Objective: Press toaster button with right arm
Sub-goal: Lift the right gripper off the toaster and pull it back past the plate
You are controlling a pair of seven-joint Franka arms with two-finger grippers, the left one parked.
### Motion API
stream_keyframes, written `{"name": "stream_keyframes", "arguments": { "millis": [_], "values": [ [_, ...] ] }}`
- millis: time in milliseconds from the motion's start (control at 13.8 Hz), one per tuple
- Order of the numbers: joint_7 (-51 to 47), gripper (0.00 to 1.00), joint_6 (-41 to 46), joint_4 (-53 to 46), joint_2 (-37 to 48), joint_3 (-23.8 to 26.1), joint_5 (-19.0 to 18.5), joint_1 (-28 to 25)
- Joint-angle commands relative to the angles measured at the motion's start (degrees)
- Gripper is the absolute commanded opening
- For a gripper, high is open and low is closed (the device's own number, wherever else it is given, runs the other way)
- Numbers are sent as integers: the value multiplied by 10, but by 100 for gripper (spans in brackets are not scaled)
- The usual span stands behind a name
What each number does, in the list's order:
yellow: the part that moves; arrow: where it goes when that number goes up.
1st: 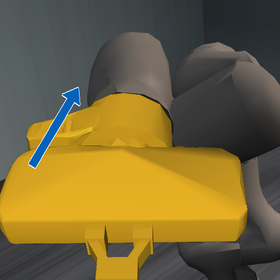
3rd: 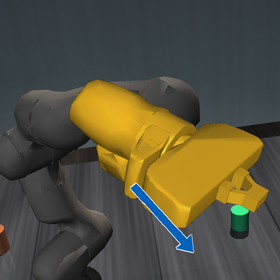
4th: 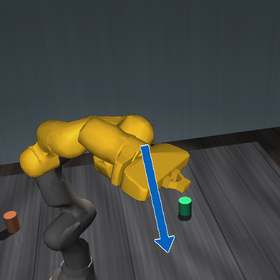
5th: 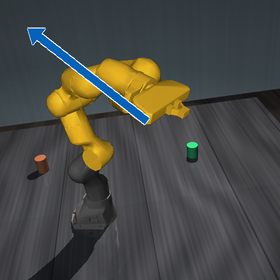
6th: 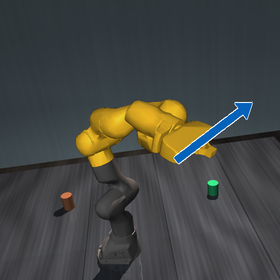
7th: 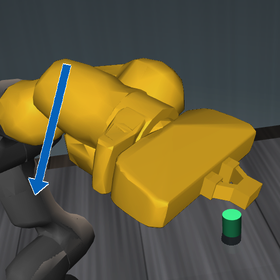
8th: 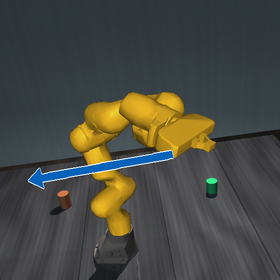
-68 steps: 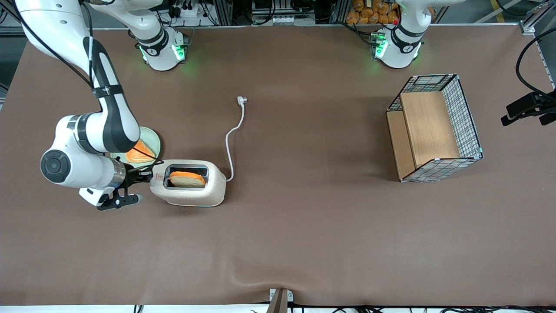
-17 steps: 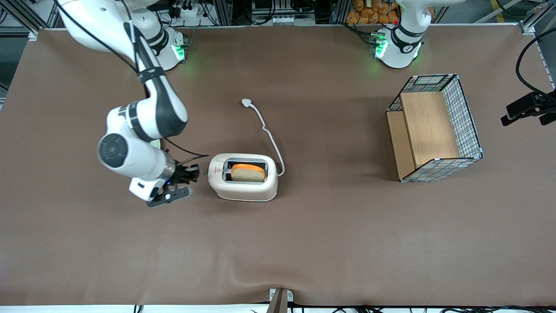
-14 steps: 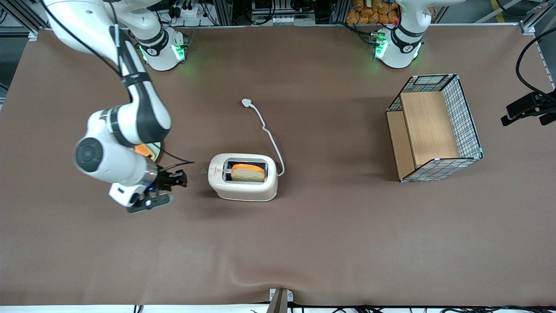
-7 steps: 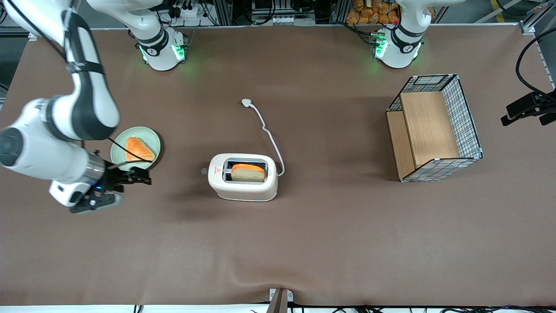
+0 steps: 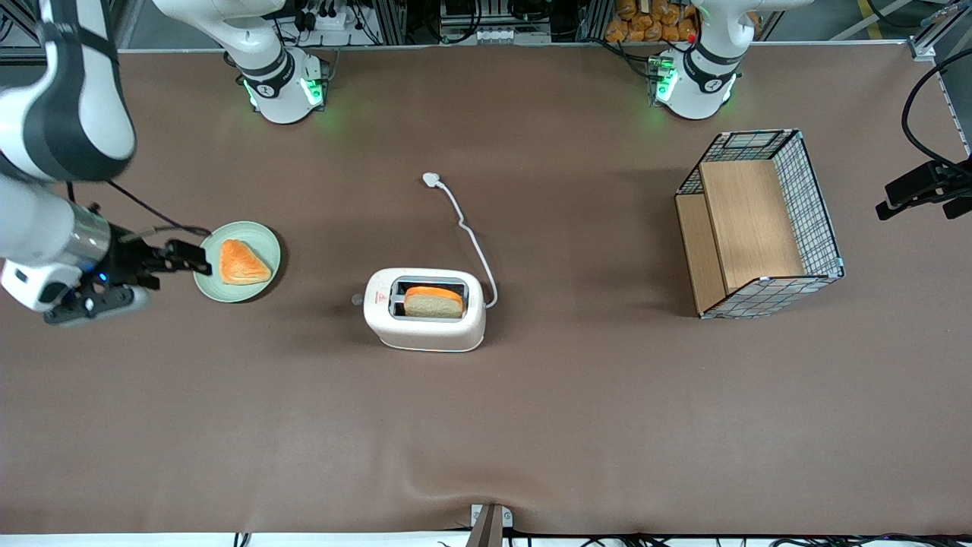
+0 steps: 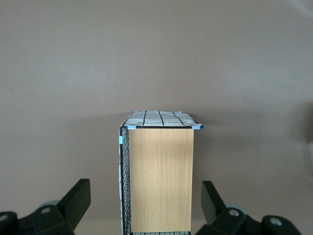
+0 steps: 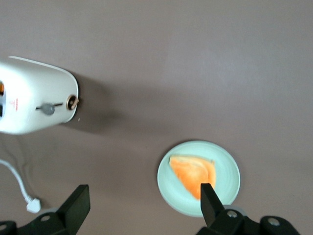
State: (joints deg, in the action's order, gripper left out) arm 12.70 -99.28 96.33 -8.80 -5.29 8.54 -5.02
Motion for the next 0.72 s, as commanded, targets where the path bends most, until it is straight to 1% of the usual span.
{"name": "stream_keyframes", "arguments": {
  "millis": [0,145,289,361,578,651],
  "values": [
    [-28,100,7,64,62,6,-9,17],
    [-28,100,6,94,98,6,-9,26],
    [-30,100,12,100,116,6,-9,40],
    [-30,100,21,98,119,5,-13,46],
    [-31,100,26,89,129,6,-45,55],
    [-33,100,29,75,128,6,-47,55]
  ]
}}
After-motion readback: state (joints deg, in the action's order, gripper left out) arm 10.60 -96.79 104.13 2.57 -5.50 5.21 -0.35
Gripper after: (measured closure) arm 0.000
